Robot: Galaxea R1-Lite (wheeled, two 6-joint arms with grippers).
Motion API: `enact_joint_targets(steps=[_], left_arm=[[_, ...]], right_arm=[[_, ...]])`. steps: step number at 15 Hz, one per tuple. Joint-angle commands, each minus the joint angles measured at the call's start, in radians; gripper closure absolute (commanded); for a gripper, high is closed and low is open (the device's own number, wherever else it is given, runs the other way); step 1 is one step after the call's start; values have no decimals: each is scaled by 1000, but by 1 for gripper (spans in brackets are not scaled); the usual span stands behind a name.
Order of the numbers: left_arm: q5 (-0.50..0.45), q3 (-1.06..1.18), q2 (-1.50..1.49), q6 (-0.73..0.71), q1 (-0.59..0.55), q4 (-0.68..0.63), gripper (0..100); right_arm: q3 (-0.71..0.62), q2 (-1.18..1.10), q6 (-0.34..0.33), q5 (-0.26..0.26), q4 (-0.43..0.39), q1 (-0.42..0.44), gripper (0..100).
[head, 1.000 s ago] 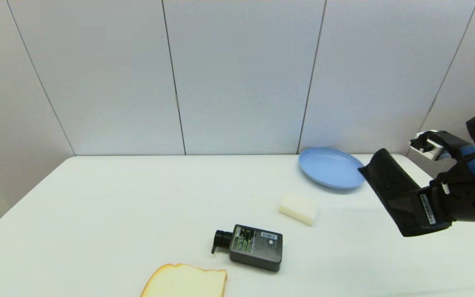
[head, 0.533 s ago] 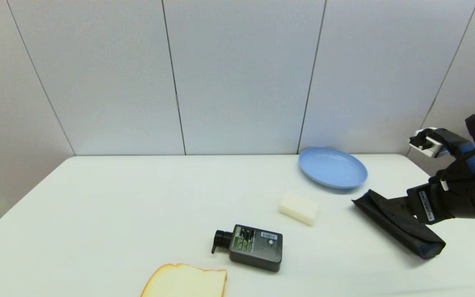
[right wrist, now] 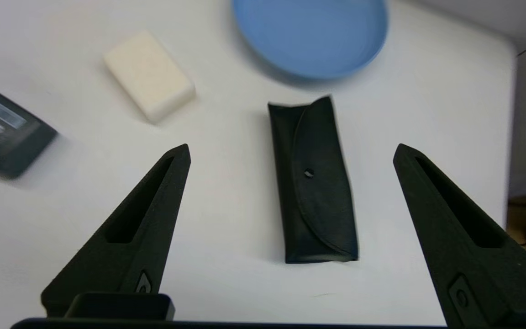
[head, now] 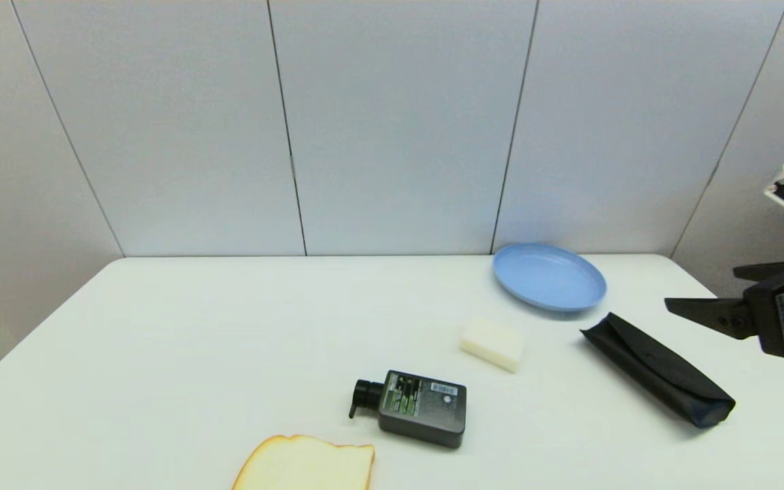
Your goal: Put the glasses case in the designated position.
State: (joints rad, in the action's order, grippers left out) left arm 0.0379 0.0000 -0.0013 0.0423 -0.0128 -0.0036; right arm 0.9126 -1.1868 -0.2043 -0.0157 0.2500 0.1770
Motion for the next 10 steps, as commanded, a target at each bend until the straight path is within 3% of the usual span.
enact_joint_targets(steps=[1,7,10], left_arm=[[0,0,1,1,-1,-1,0],[0,0,1,1,-1,-1,0],[0,0,1,1,0,-1,0]], right_arm=[[-57,251,43,-32,0,-44,0],[-314,628,68,-47,-80,-174,0],[-482,817,157,-43,-83,-191,0]])
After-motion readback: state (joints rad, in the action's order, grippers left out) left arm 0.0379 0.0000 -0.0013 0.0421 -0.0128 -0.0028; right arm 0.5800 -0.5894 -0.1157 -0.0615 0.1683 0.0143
